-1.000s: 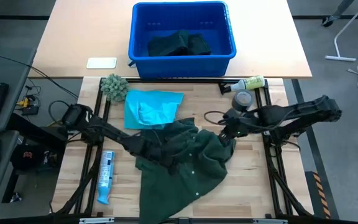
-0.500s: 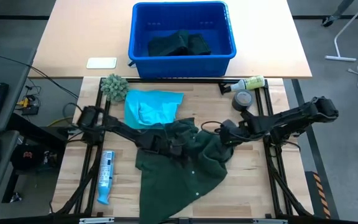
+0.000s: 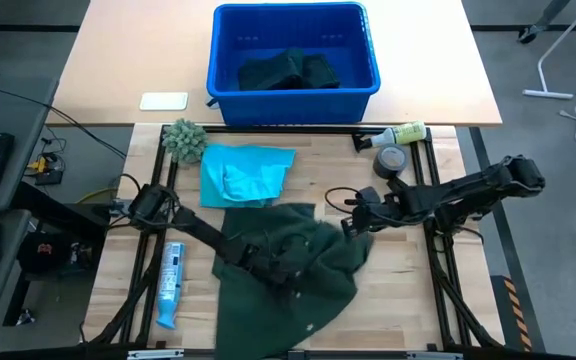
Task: Fold laundry
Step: Fold the green polo shirt from the blue laundry bin
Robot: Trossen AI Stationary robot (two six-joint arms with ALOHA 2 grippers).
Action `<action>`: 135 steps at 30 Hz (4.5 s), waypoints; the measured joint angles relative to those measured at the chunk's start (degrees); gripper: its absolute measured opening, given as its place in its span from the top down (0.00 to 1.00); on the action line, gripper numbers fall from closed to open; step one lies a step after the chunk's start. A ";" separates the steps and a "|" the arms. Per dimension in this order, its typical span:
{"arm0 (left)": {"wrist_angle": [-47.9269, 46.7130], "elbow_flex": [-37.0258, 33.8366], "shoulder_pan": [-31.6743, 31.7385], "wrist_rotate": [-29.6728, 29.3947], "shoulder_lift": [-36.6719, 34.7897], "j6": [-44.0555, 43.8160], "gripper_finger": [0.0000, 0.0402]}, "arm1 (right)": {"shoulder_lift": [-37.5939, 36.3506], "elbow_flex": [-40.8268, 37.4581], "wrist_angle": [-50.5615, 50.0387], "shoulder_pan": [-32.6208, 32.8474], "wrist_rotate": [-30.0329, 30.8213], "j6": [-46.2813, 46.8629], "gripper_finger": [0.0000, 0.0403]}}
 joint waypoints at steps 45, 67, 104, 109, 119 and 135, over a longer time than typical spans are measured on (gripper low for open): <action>-1.00 -0.66 15.75 -8.81 -3.99 7.55 1.00 | 12.15 -0.14 3.07 -21.00 2.60 -18.96 1.00; -19.20 -0.84 10.00 -11.73 -19.11 16.03 1.00 | -1.54 1.00 -4.16 11.46 -15.16 -7.47 0.97; -21.53 -2.56 6.01 -9.02 -18.62 -13.73 1.00 | -17.47 -30.17 32.02 6.61 -14.13 -27.12 0.69; -23.10 -2.54 6.01 -9.14 -18.67 -13.77 1.00 | -17.48 -30.19 31.09 6.60 -7.83 -29.13 0.69; -24.36 -2.54 6.01 -11.12 -18.69 -13.71 1.00 | -15.72 -30.19 32.82 6.74 -10.27 -31.96 0.69; -26.73 -2.51 6.01 -16.96 -18.69 -13.29 1.00 | 0.75 -30.05 55.84 7.81 -21.52 -23.16 0.90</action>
